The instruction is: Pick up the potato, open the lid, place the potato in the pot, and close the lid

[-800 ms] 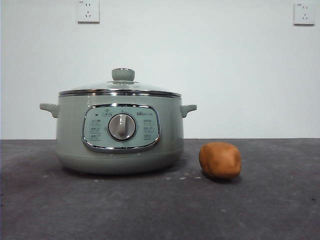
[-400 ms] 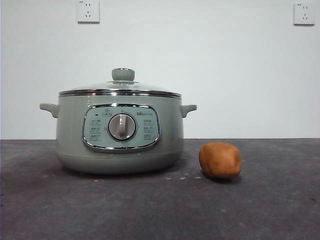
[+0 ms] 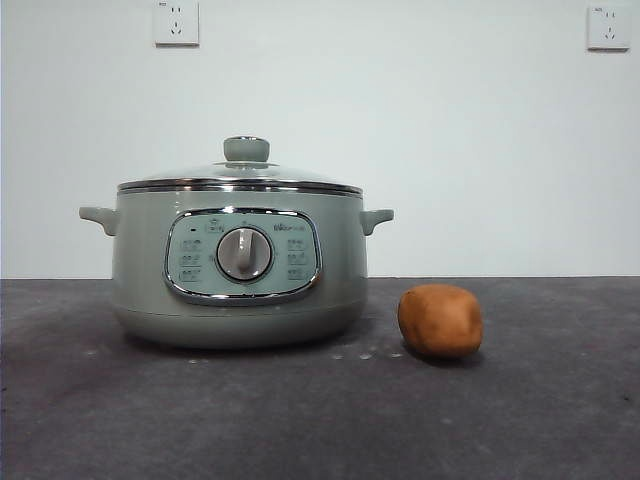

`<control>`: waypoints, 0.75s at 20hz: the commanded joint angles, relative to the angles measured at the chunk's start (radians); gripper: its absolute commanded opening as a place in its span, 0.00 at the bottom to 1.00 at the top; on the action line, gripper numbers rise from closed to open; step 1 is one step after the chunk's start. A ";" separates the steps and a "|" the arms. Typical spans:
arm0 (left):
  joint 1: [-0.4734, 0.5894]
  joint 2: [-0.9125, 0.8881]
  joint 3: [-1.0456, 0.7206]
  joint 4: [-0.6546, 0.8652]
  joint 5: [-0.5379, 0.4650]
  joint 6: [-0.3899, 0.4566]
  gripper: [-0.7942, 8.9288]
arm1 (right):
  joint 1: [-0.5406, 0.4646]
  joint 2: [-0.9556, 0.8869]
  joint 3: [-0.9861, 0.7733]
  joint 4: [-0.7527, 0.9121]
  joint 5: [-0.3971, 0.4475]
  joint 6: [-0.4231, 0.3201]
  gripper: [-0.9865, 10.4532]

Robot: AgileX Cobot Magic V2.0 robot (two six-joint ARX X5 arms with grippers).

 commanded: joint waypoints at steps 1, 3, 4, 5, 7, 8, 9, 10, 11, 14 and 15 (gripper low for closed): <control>-0.003 0.002 0.022 -0.005 0.005 0.010 0.70 | 0.001 0.006 0.005 -0.006 -0.027 -0.003 0.64; -0.003 0.007 0.034 -0.008 0.004 0.012 0.70 | 0.001 0.013 0.005 -0.009 -0.034 -0.003 0.64; -0.003 0.011 0.040 -0.006 0.004 0.012 0.70 | 0.001 0.013 0.005 -0.010 -0.034 -0.003 0.64; -0.003 0.014 0.045 -0.007 0.005 0.012 0.70 | 0.001 0.014 0.005 -0.010 -0.034 -0.003 0.64; -0.003 0.023 0.054 -0.009 0.005 0.012 0.70 | 0.001 0.019 0.005 -0.009 -0.040 -0.003 0.64; -0.003 0.027 0.056 -0.011 0.005 0.012 0.70 | 0.001 0.020 0.005 -0.009 -0.041 -0.002 0.64; -0.003 0.028 0.058 -0.014 0.005 0.012 0.70 | 0.001 0.026 0.005 -0.008 -0.041 -0.002 0.64; -0.003 0.032 0.058 -0.015 0.005 0.012 0.70 | 0.004 0.035 0.005 -0.006 -0.043 0.010 0.64; -0.003 0.034 0.058 -0.015 0.005 0.012 0.70 | 0.015 0.049 0.005 -0.002 -0.056 0.013 0.64; -0.003 0.038 0.058 -0.014 0.005 0.012 0.70 | 0.068 0.133 0.005 0.034 -0.069 0.015 0.64; -0.003 0.038 0.058 -0.015 0.005 0.011 0.70 | 0.091 0.170 0.005 0.052 -0.069 0.015 0.64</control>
